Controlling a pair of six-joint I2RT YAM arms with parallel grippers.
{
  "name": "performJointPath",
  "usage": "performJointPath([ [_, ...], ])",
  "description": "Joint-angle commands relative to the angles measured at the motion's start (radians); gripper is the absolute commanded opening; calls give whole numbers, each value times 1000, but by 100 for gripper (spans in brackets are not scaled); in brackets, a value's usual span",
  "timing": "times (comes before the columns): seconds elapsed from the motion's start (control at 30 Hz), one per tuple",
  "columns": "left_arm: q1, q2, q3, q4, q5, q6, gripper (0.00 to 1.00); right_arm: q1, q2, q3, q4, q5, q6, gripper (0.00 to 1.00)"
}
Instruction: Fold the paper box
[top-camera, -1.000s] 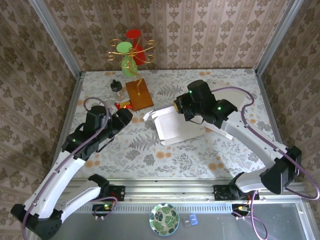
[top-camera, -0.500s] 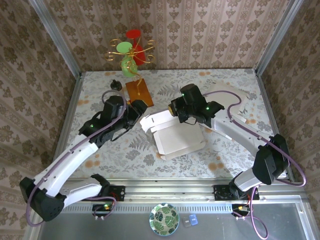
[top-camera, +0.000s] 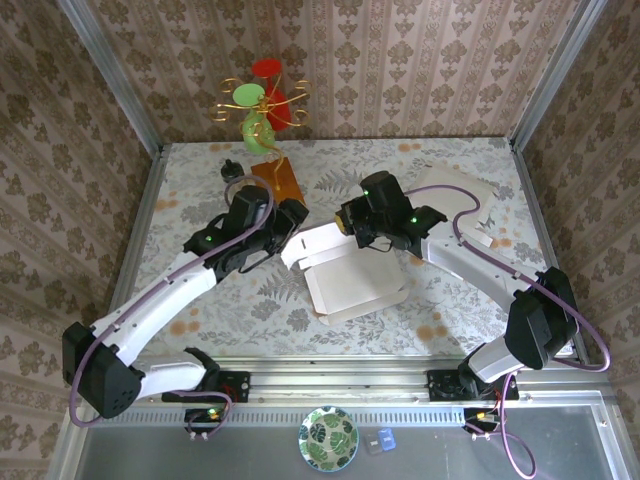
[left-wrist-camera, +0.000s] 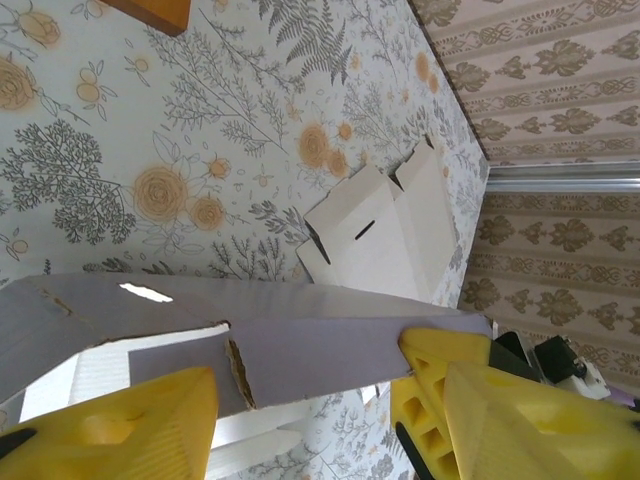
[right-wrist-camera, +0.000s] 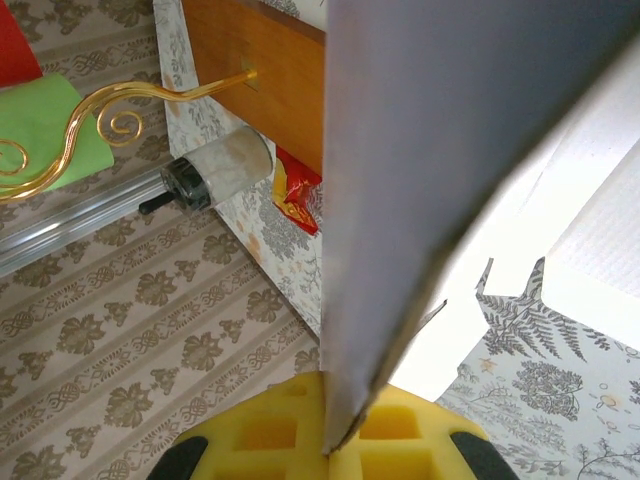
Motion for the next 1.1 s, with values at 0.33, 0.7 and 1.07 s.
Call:
performJointPath([
  [0.33, -20, 16, -34, 28, 36, -81, 56, 8, 28, -18, 53, -31, 12, 0],
  [0.7, 54, -118, -50, -166, 28, 41, 71, 4, 85, -65, 209, -102, -101, 0],
  [1.07, 283, -403, -201, -392, -1, 256, 58, 2, 210, -42, 357, -223, -228, 0],
])
